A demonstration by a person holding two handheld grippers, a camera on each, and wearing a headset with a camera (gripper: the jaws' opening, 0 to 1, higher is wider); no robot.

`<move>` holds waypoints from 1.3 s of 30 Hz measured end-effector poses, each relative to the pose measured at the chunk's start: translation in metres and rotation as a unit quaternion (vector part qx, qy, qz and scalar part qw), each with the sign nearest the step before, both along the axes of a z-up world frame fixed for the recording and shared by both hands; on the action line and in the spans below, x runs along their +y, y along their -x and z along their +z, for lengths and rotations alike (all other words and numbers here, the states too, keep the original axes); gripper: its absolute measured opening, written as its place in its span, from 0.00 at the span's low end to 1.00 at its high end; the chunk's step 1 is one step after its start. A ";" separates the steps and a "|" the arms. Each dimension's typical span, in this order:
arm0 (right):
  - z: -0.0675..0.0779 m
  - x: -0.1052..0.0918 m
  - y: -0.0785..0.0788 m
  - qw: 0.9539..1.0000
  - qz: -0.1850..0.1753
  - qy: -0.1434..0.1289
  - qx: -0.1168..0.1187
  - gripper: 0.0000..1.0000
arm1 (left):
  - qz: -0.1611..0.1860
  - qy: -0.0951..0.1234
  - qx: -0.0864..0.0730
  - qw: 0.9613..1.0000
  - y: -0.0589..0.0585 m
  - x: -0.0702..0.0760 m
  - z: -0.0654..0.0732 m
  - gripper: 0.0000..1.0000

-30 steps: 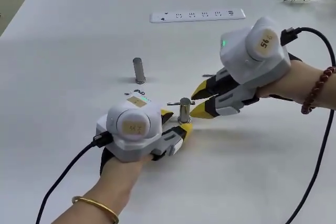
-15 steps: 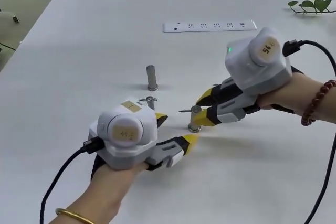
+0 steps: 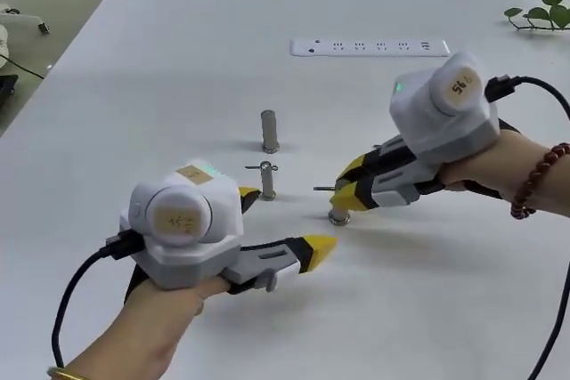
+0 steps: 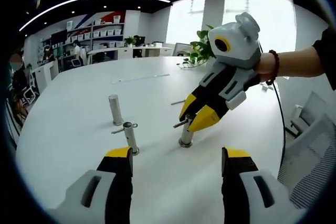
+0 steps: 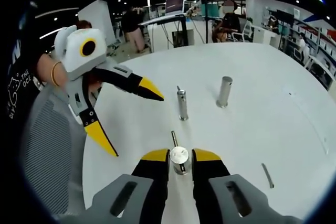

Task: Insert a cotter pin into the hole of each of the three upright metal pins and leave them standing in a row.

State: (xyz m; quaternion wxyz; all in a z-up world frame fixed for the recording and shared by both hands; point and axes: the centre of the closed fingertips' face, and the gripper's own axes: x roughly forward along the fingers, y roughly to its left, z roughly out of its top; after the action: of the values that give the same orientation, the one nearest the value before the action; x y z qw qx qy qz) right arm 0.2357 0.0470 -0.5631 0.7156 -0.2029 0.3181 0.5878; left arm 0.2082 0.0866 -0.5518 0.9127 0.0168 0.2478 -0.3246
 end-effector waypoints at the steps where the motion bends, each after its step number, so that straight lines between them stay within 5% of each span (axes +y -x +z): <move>1: -0.001 0.000 -0.001 1.000 0.001 0.001 -0.001 0.11 | 0.001 0.002 -0.001 1.000 0.000 0.001 0.002 0.69; 12: -0.001 0.001 0.001 1.000 0.012 0.001 -0.013 0.09 | 0.001 -0.021 -0.024 0.999 0.005 0.014 0.016 0.79; 30: 0.000 0.003 -0.001 1.000 0.015 0.005 -0.023 0.08 | -0.001 0.011 -0.048 0.999 0.004 0.020 0.028 0.96; 39: 0.001 0.006 -0.011 1.000 0.015 0.006 -0.026 0.08 | -0.003 0.005 -0.045 0.999 0.004 0.021 0.024 0.99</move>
State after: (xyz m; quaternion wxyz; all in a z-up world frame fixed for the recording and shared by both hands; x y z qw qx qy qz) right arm 0.2464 0.0526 -0.5617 0.7136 -0.2274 0.2996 0.5910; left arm 0.2038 0.1074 -0.5279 0.9221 0.0273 0.2049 -0.3271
